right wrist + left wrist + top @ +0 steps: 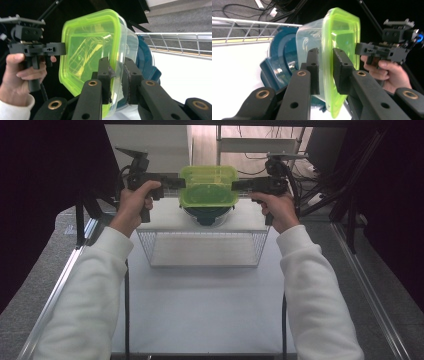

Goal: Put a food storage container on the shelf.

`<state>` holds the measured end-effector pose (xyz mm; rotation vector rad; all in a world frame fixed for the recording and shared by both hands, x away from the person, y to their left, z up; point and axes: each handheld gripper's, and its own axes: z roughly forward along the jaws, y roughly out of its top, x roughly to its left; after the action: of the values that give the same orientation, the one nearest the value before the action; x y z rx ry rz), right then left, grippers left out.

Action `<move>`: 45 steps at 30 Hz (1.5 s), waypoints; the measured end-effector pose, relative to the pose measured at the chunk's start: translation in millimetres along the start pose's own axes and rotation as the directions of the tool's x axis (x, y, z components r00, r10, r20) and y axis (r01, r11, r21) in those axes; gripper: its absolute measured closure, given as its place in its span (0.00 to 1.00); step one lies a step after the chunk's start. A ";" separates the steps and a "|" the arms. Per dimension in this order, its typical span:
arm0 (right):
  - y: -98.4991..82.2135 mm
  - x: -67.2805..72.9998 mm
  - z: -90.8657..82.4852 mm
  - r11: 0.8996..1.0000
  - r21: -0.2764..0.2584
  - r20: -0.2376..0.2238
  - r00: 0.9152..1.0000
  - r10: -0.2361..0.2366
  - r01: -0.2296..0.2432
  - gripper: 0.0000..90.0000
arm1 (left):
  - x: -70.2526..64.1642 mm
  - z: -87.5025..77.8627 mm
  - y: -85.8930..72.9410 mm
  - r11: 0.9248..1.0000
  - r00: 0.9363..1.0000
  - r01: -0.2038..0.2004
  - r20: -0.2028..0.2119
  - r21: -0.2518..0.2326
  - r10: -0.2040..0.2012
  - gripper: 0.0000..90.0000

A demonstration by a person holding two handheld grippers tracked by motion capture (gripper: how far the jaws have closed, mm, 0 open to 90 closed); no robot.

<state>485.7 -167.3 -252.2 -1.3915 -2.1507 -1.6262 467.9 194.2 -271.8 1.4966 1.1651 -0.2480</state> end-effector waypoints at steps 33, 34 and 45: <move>-134.2 5.0 -85.5 0.940 -0.097 0.076 0.944 -0.321 0.327 0.27 | -32.1 -69.8 -144.6 0.918 0.891 -0.396 -0.260 -0.040 0.373 0.20; -143.9 4.2 -85.9 0.939 -0.080 0.080 0.941 -0.329 0.335 0.26 | -31.3 -69.5 -155.7 0.915 0.887 -0.402 -0.263 -0.034 0.379 0.21; -242.3 -18.3 -76.0 0.939 0.015 0.156 0.927 -0.341 0.343 0.23 | 1.0 -44.6 -258.8 0.919 0.875 -0.380 -0.282 0.106 0.394 0.21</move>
<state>293.7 -241.3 -402.2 -1.2362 -2.6020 -1.6895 252.4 190.9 -422.0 1.8174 1.0641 0.2361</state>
